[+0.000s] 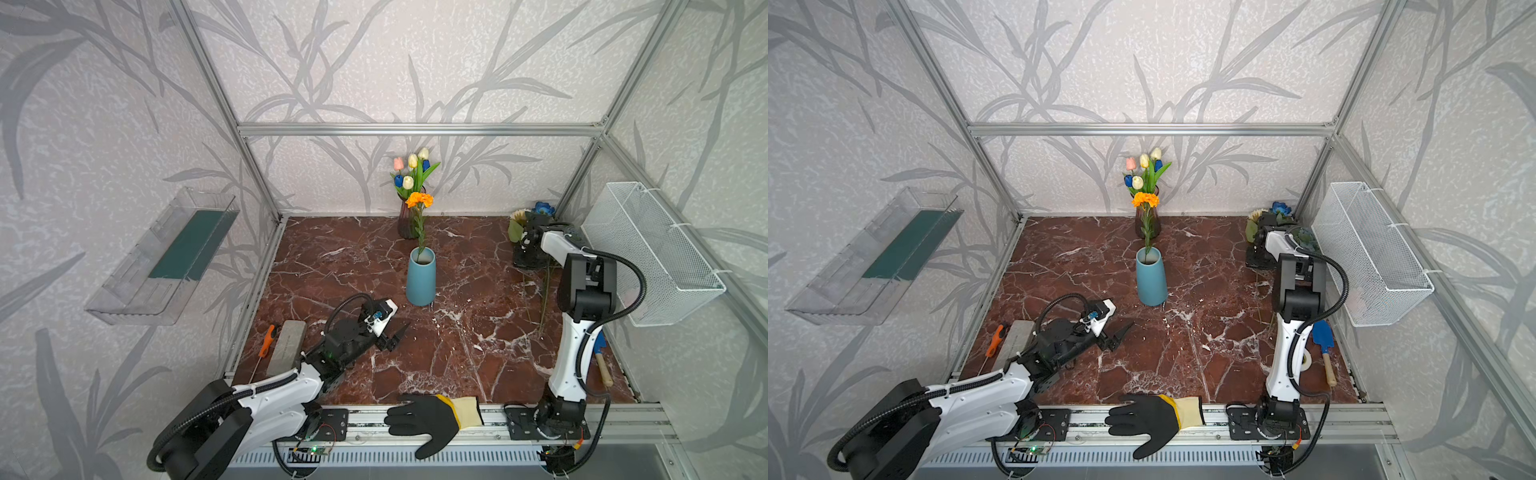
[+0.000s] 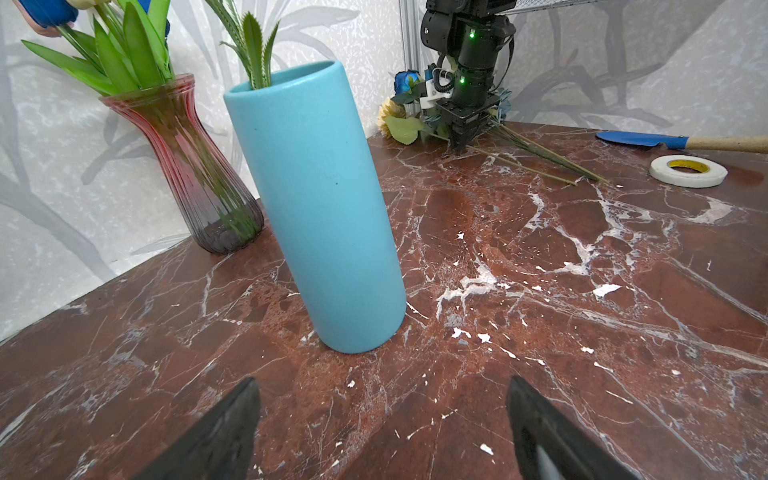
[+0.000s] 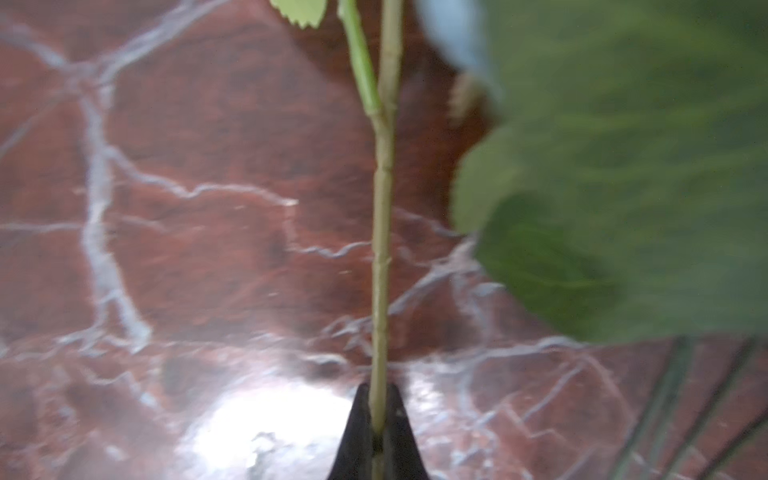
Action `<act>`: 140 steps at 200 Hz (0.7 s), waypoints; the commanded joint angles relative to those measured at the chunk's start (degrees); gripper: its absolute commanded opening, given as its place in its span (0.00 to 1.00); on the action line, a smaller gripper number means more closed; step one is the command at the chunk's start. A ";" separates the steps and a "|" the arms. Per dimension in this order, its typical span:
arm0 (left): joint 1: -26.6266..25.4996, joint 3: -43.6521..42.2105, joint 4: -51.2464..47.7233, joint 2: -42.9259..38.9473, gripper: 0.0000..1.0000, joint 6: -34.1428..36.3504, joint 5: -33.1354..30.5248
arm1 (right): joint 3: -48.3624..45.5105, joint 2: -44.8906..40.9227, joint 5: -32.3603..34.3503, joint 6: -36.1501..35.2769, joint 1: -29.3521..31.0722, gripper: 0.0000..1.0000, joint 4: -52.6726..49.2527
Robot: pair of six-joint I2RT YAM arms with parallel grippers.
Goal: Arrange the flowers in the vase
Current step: 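Grasp the cream flower stem with the right gripper and lift, then carry the cream flower upright over the pink vase with the right gripper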
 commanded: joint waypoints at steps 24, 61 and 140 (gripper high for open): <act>-0.33 1.45 0.21 -0.19 0.92 1.08 -0.94 | -3.35 -6.93 -2.46 -1.65 5.40 0.00 2.36; -0.40 1.35 0.05 -0.37 0.92 1.19 -1.24 | -9.33 -15.19 -6.44 0.79 7.28 0.00 7.43; -0.70 1.07 0.00 -1.12 0.92 1.45 -2.34 | -32.07 -46.39 -9.41 1.43 14.36 0.00 35.20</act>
